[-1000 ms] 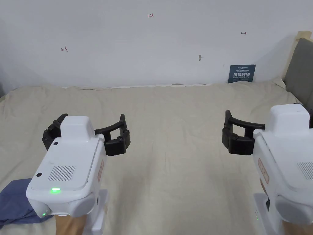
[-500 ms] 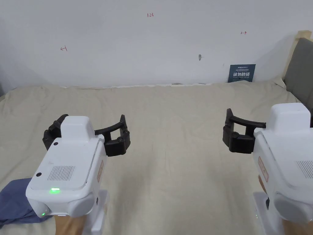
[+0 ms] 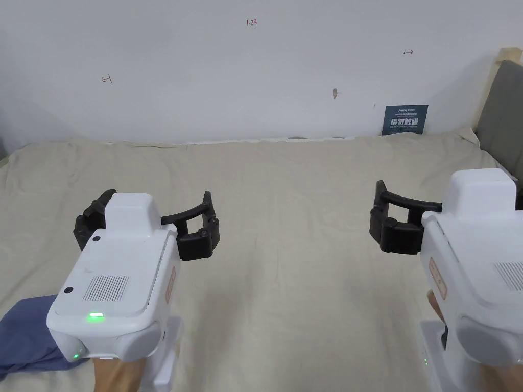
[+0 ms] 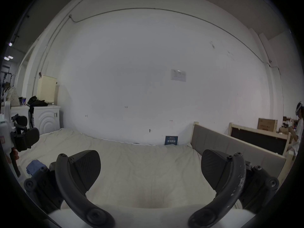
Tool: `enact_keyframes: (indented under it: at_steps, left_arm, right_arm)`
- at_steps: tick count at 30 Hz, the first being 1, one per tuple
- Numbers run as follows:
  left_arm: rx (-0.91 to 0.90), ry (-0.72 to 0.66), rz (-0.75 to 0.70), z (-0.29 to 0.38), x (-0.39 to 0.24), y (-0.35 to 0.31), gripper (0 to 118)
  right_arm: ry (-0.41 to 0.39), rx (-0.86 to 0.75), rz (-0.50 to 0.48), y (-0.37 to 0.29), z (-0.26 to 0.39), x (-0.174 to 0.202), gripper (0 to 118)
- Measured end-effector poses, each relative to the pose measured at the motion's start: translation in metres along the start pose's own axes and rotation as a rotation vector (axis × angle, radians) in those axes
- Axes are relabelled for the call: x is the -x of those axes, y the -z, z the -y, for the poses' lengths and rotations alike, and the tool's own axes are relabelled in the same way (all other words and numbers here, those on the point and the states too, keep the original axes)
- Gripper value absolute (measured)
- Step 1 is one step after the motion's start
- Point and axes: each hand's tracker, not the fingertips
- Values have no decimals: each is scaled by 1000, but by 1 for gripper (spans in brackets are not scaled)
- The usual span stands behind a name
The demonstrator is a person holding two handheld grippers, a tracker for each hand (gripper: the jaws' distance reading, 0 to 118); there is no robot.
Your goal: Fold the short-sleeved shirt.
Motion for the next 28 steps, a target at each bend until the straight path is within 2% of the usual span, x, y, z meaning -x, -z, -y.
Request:
enact_keyframes:
  at_steps: [2, 5, 8, 11, 17, 24, 28]
  left_arm:
    - [3, -5, 2, -1, 1, 0, 118]
    - [6, -21, 4, -2, 3, 0, 118]
    - [6, -33, 8, -4, 5, 0, 118]
    - [-1, -36, 4, -6, 6, 0, 118]
    - [-16, -27, -3, -9, 8, -1, 118]
    - [-15, -35, -3, -8, 8, 0, 118]
    - [-13, -35, 1, -7, 7, 0, 118]
  right_arm:
    - [45, 49, 1, 2, -1, 1, 118]
    - [136, 212, 32, 9, -7, 2, 118]
    - [218, 386, 121, 16, -14, 5, 118]
    - [285, 447, 114, 22, -12, 1, 118]
    - [297, 452, 108, 23, -9, 1, 118]
    - [187, 404, 114, 23, -9, 5, 118]
    - [192, 399, 121, 23, -10, 3, 118]
